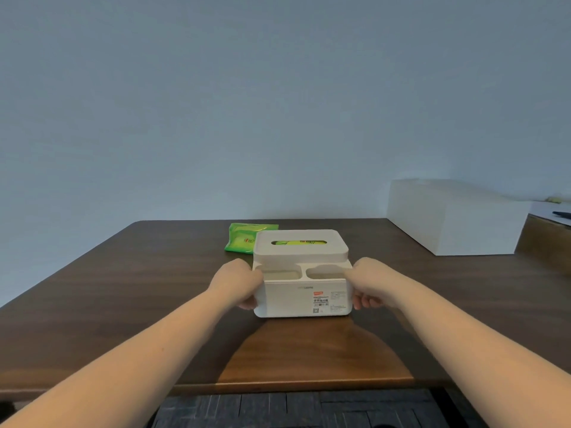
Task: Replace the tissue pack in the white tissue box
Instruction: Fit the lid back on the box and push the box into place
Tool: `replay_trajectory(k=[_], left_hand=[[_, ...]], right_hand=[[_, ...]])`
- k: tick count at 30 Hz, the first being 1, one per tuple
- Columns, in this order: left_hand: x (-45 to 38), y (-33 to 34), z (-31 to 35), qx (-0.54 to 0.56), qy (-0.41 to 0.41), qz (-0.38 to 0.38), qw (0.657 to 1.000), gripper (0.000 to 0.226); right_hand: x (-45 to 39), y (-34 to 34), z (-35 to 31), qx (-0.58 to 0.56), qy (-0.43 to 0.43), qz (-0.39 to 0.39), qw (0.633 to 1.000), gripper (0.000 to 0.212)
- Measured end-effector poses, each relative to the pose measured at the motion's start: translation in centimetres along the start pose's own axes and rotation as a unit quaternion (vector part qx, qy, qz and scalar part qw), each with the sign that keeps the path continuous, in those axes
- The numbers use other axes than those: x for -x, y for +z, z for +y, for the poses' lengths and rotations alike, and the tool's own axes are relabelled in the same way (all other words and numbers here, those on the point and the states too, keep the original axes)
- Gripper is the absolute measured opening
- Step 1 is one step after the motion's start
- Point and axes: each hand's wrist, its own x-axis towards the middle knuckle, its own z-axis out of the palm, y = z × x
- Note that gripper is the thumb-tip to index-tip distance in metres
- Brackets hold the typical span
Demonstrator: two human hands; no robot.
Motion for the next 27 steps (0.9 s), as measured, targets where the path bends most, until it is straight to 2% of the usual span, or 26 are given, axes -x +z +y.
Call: replay_trajectory(k=[4,12,18,27], left_hand=[[0.2,0.0,0.6,0.021,0.003,0.017,1.000,0.028],[-0.6,1.6,2.5,0.026,0.034,0.030,0.999,0.032],[-4.4,4.2,7.2,0.072,0.034,0.034,0.996,0.036],[-11.3,7.5,14.3,0.075,0.070,0.014,0.995,0.036]], right_hand=[[-0.1,0.2,-0.2,-0.003,-0.009,0.025,1.000,0.027],[-1.8,-1.3,1.4,-0.002,-0.012,0.076,0.997,0.024],[-4.9,-4.2,4.2,-0.017,-0.001,0.144,0.989,0.024],[-13.1,-9.9,6.8,-0.050,0.031,0.169,0.984,0.019]])
